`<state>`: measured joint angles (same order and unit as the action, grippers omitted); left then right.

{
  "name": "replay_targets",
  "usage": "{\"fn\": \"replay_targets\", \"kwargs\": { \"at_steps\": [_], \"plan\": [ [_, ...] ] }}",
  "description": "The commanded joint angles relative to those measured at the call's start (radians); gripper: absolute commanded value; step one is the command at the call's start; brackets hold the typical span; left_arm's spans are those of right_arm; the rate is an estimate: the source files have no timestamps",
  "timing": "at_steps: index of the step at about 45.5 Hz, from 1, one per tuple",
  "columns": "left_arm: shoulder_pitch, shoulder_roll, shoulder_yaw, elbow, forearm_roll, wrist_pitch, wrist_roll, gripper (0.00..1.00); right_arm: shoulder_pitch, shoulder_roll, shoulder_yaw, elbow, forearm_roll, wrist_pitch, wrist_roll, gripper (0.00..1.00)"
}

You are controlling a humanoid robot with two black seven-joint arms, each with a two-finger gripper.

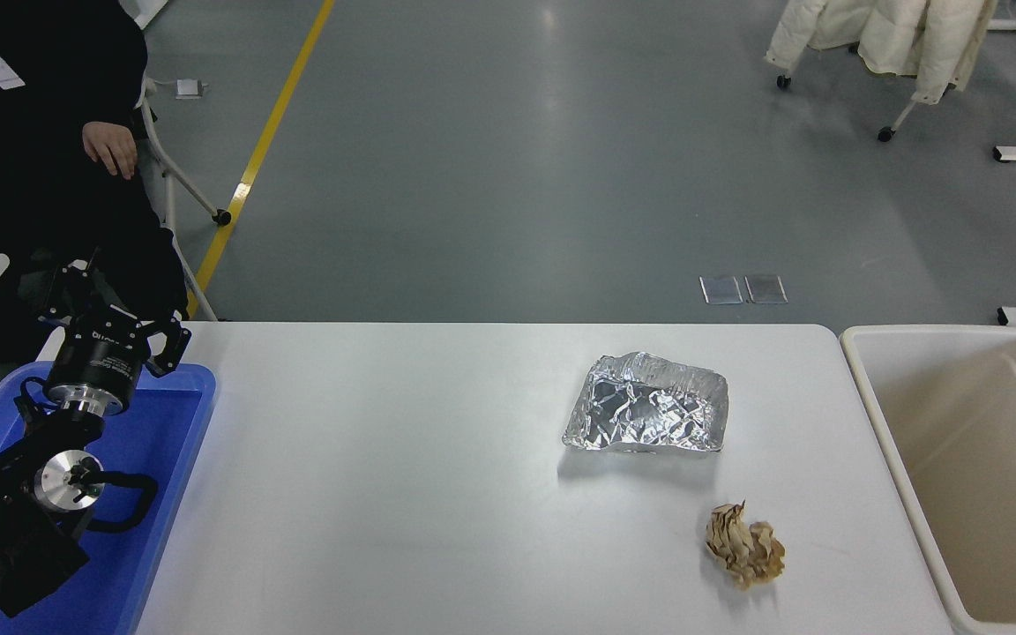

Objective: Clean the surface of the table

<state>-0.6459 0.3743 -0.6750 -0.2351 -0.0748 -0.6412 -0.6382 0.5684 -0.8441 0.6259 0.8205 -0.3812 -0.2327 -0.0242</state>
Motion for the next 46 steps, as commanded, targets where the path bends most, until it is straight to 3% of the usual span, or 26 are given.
{"fn": "replay_targets", "kwargs": {
  "at_steps": [1, 10, 22, 33, 46],
  "plan": [
    [0.0, 0.0, 0.0, 0.0, 0.0, 0.0, 0.0, 1.0, -0.1, 0.105, 0.386, 0.135, -0.001, 0.044, 0.001, 1.0],
    [0.0, 0.0, 0.0, 0.0, 0.0, 0.0, 0.0, 1.0, -0.139, 0.212, 0.489, 0.152, -0.001, 0.165, 0.015, 1.0],
    [0.0, 0.0, 0.0, 0.0, 0.001, 0.0, 0.0, 1.0, -0.189, 0.362, 0.482, 0.147, -0.021, 0.305, 0.202, 1.0],
    [-0.001, 0.0, 0.0, 0.0, 0.001, 0.0, 0.0, 1.0, -0.17, 0.565, 0.492, 0.019, -0.146, 0.3, 0.279, 1.0],
    [0.0, 0.0, 0.0, 0.0, 0.0, 0.0, 0.0, 1.0, -0.145, 0.654, 0.492, -0.009, -0.151, 0.305, 0.391, 1.0]
  ]
}}
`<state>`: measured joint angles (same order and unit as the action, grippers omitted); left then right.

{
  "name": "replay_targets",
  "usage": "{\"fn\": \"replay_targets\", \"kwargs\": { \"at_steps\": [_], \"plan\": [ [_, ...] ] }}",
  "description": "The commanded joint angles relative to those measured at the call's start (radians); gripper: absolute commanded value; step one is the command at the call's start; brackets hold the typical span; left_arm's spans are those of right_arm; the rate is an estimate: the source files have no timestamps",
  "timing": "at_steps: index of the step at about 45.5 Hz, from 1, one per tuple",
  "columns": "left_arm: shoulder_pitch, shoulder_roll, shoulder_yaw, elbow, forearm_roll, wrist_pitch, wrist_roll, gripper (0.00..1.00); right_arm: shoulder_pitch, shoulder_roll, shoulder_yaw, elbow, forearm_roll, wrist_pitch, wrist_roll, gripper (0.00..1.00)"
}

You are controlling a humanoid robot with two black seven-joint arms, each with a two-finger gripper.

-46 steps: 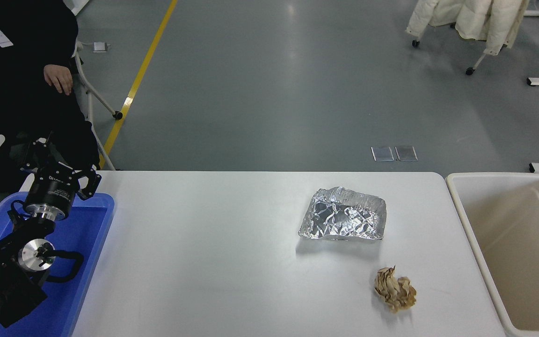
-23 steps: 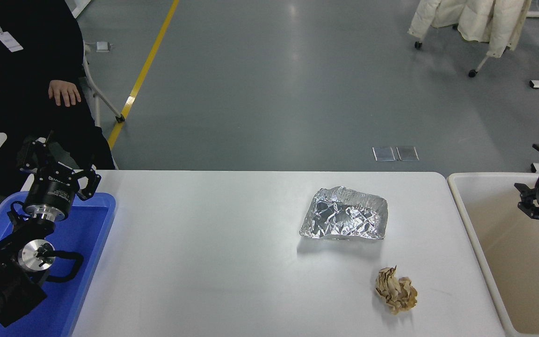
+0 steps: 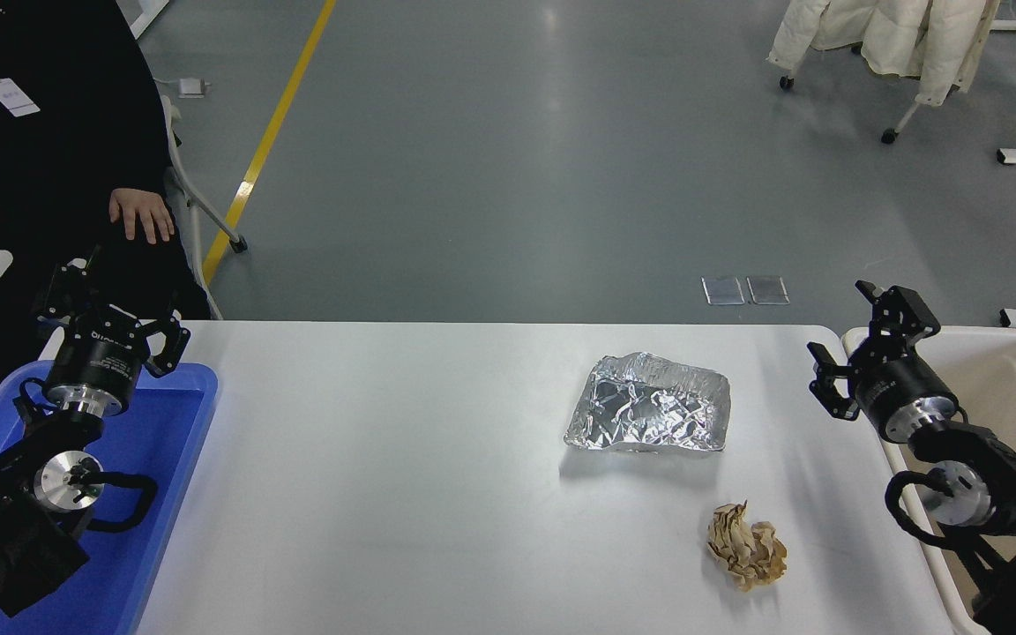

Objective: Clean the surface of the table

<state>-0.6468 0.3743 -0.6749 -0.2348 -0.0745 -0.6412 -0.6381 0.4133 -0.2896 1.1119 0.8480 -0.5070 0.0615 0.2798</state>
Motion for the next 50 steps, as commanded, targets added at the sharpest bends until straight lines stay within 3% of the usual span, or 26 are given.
{"fn": "replay_targets", "kwargs": {
  "at_steps": [1, 50],
  "plan": [
    [0.001, 0.0, 0.0, -0.001, -0.001, 0.0, 0.0, 1.0, 0.01, 0.105, 0.006, -0.038, -0.025, 0.009, 0.093, 1.0],
    [-0.001, 0.0, 0.0, -0.001, -0.001, 0.0, 0.0, 1.0, -0.005, 0.15, -0.014, -0.033, 0.016, 0.018, 0.131, 1.0]
  ]
}}
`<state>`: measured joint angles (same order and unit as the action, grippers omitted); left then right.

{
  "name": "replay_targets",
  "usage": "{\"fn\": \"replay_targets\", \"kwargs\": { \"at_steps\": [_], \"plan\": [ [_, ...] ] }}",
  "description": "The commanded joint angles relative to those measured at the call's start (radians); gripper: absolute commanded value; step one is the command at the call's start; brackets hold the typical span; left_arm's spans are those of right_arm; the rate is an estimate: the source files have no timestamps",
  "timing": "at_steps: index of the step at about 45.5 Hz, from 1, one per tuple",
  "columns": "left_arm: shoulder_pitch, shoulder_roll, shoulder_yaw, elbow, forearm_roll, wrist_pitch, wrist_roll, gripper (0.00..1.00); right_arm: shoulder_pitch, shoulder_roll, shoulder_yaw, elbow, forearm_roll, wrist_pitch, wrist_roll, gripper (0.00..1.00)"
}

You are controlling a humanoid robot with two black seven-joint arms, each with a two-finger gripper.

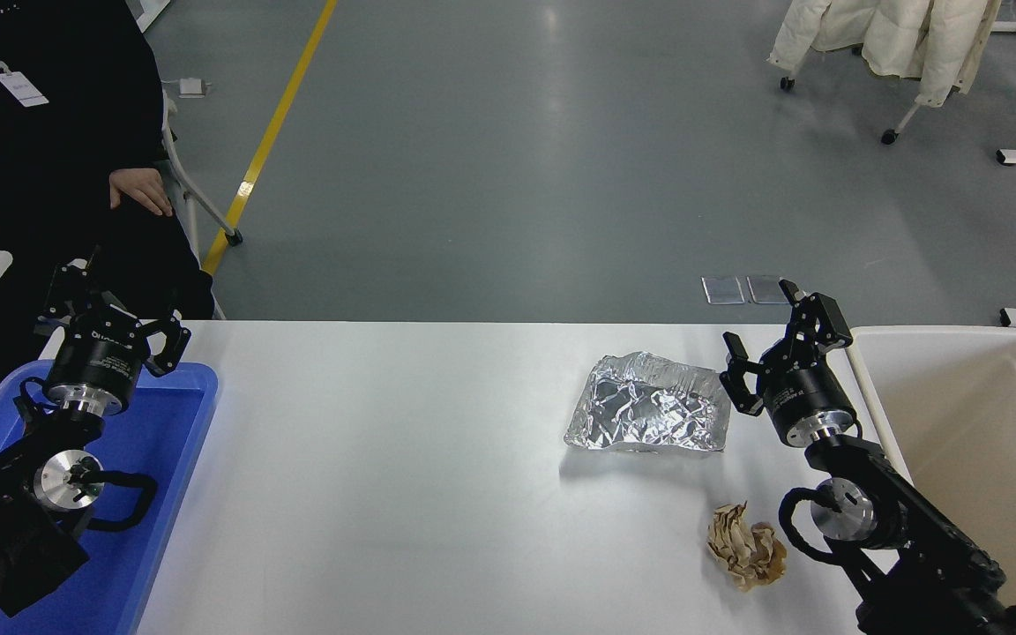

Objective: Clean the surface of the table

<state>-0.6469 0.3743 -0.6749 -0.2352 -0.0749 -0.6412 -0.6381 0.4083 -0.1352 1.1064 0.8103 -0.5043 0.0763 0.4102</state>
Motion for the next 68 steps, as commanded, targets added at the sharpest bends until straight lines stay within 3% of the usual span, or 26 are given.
{"fn": "replay_targets", "kwargs": {
  "at_steps": [1, 17, 26, 35, 37, 45, 68],
  "plan": [
    [0.001, 0.0, 0.0, 0.0, 0.0, 0.0, 0.0, 1.0, 0.001, -0.007, -0.01, 0.003, 0.007, 0.003, 0.002, 1.0],
    [0.0, 0.0, 0.0, 0.001, 0.001, 0.0, 0.0, 1.0, -0.006, -0.044, 0.079, 0.007, 0.017, -0.015, 0.07, 1.0],
    [0.001, 0.0, 0.0, 0.001, 0.001, 0.0, 0.0, 1.0, 0.006, -0.046, 0.02, 0.006, -0.011, -0.016, 0.111, 1.0],
    [0.0, 0.0, 0.0, 0.0, 0.001, 0.0, 0.0, 1.0, 0.082, -0.158, -0.252, 0.007, -0.157, -0.119, 0.102, 1.0],
    [0.0, 0.0, 0.0, -0.001, 0.001, 0.0, 0.0, 1.0, 0.153, -0.228, -0.429, 0.009, -0.178, -0.141, 0.085, 1.0],
    [0.0, 0.0, 0.0, -0.001, 0.001, 0.0, 0.0, 1.0, 0.305, -0.319, -0.787, 0.007, -0.178, -0.151, 0.003, 1.0],
    [0.0, 0.0, 0.0, 0.0, 0.0, 0.0, 0.0, 1.0, 0.613, -0.336, -1.361, -0.058, -0.353, -0.135, -0.044, 1.0]
  ]
}}
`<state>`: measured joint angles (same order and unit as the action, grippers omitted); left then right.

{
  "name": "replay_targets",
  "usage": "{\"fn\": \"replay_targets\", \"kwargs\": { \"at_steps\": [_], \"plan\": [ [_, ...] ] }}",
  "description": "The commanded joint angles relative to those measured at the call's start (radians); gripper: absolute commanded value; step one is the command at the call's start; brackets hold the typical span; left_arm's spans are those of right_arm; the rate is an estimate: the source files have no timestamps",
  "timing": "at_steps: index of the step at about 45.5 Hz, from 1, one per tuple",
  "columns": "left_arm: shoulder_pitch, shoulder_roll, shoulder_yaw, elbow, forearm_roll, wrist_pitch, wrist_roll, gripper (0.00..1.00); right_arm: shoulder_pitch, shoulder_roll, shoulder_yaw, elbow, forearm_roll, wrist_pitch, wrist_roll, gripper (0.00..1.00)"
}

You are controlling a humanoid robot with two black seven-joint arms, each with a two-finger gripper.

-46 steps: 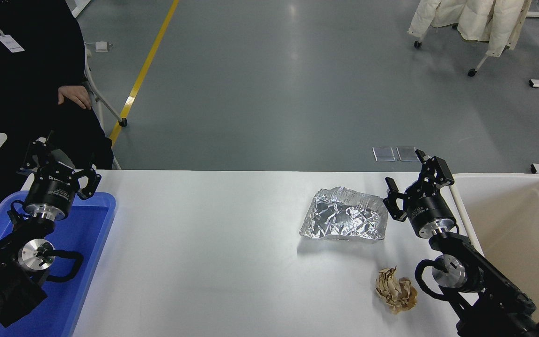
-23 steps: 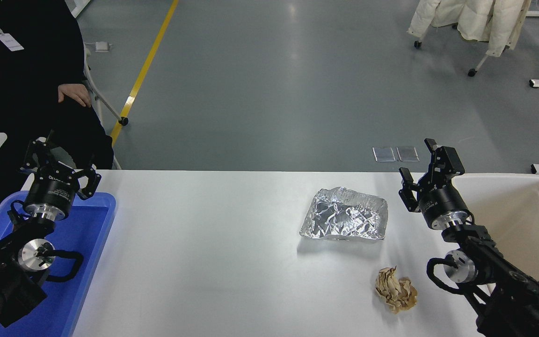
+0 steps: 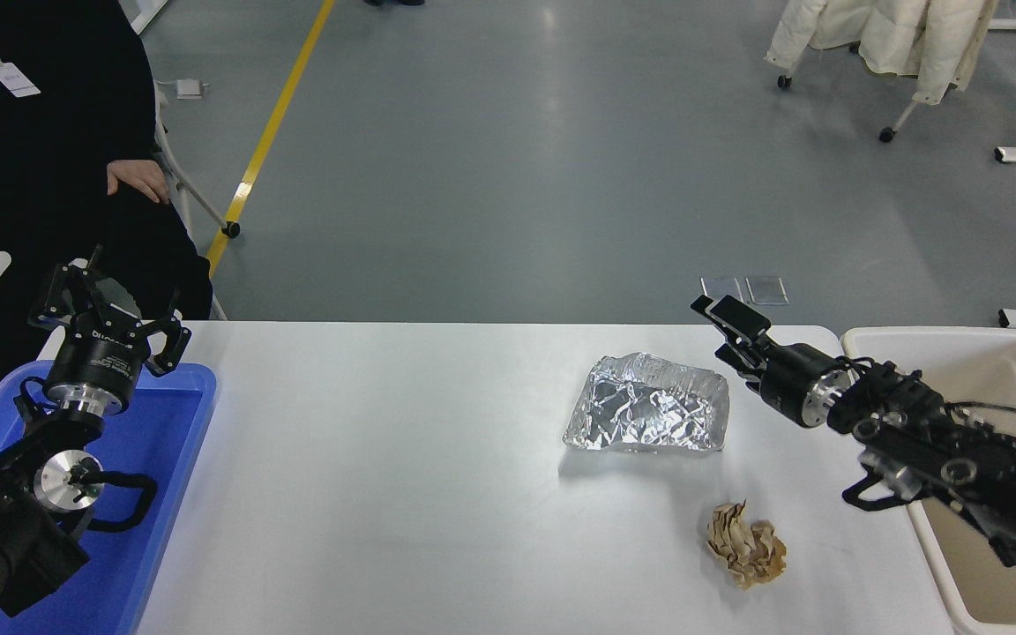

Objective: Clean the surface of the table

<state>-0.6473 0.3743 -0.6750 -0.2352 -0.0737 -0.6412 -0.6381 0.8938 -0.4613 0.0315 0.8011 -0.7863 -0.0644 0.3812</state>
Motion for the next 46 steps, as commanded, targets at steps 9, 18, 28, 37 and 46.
{"fn": "replay_targets", "kwargs": {
  "at_steps": [9, 18, 28, 37, 46],
  "plan": [
    [0.0, 0.0, 0.0, -0.001, 0.0, 0.0, 0.0, 1.0, 0.146, 0.01, -0.475, -0.117, -0.039, 0.012, -0.015, 1.0],
    [0.0, 0.0, 0.0, -0.001, 0.0, 0.0, 0.0, 1.0, 0.132, 0.039, -0.492, -0.145, -0.039, 0.014, -0.015, 1.0],
    [0.0, 0.0, 0.0, -0.001, 0.0, 0.0, 0.0, 1.0, 0.079, 0.137, -0.492, -0.241, -0.024, 0.017, -0.028, 1.0],
    [0.0, 0.0, 0.0, 0.0, 0.0, 0.0, 0.0, 1.0, 0.022, 0.236, -0.49, -0.434, -0.018, 0.09, -0.039, 1.0],
    [0.0, 0.0, 0.0, 0.0, 0.0, 0.0, 0.0, 1.0, 0.014, 0.28, -0.486, -0.511, -0.018, 0.141, -0.039, 1.0]
  ]
}}
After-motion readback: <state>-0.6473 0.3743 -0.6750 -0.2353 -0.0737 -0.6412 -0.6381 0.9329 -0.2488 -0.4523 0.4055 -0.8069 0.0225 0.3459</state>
